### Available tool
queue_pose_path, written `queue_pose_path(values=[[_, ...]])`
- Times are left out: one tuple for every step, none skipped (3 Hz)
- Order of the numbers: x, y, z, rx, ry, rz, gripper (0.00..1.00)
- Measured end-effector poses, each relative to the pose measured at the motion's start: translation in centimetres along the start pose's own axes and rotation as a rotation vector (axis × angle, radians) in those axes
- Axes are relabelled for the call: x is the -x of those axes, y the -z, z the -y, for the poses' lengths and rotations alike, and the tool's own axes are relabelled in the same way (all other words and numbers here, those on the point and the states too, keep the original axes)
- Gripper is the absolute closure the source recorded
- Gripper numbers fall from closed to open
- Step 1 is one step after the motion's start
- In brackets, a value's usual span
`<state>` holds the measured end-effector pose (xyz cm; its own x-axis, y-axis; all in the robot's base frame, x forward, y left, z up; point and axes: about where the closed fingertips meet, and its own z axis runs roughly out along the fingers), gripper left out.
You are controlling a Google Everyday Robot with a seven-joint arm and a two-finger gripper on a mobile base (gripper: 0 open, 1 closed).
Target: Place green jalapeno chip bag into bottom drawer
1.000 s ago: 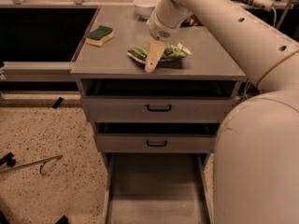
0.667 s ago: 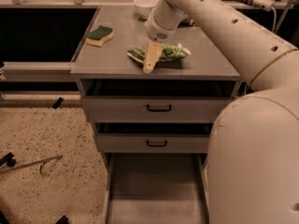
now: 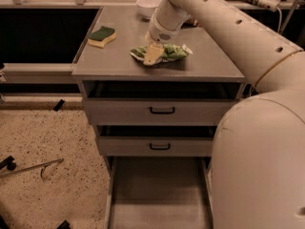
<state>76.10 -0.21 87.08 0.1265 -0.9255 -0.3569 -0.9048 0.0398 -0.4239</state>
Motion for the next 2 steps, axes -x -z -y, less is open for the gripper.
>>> queue_pose_path(values=[[0.0,0.0,0.0,0.0,0.0,0.0,0.65],[0.0,1.3,-0.7,0.002,0.001,-0.012,0.88]])
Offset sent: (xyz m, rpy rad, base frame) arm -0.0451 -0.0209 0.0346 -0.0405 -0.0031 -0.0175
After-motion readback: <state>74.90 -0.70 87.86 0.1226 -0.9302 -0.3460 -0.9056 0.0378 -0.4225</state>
